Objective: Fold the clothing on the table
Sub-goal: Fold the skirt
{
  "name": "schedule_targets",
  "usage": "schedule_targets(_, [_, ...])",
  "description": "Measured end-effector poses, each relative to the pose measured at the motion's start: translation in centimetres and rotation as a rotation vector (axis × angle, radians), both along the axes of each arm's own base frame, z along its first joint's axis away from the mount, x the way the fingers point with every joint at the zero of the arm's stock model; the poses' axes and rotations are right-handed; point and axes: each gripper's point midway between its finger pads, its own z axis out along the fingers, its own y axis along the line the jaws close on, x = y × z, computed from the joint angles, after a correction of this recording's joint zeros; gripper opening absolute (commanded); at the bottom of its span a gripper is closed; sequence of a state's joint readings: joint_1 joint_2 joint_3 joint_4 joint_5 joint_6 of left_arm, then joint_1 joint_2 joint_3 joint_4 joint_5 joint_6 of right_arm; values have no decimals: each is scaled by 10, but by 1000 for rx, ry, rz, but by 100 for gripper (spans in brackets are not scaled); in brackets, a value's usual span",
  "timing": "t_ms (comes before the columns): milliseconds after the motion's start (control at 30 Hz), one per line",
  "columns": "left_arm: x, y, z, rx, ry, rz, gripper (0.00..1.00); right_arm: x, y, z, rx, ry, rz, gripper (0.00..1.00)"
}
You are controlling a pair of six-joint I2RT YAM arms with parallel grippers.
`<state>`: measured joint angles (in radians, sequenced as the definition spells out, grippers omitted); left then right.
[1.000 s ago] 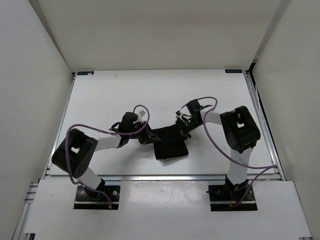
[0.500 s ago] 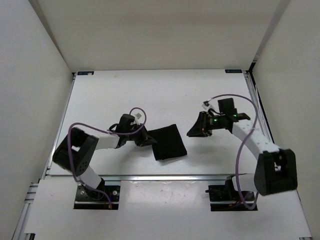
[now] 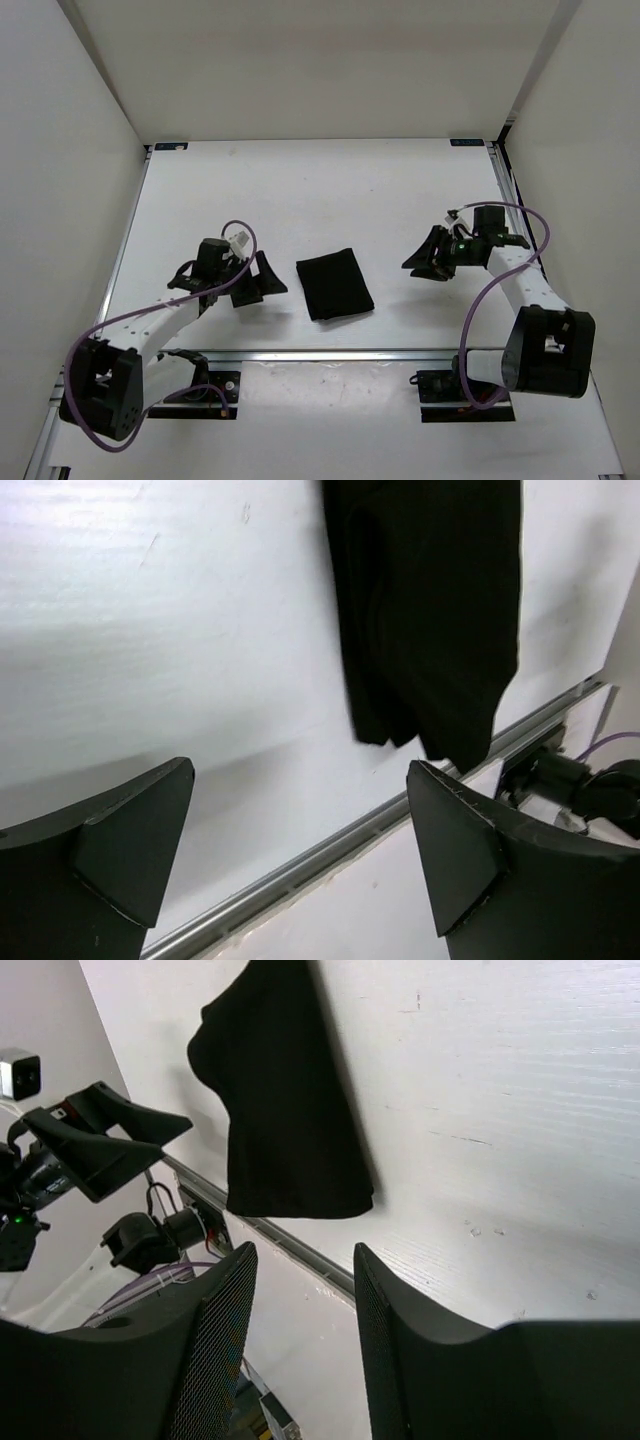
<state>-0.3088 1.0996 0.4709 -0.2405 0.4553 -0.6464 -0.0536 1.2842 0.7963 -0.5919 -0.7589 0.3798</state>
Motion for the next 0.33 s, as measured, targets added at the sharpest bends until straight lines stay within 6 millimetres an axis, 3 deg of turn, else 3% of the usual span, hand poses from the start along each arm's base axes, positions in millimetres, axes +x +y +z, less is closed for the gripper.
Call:
schedule_targets(133, [-14,8,0,50,10,-40,99,2,-4,-2,-12,-1,-1,49])
schedule_targets(333, [-8,9,25,35,-78,-56,98,3,-1,-7,-44,6,30,49])
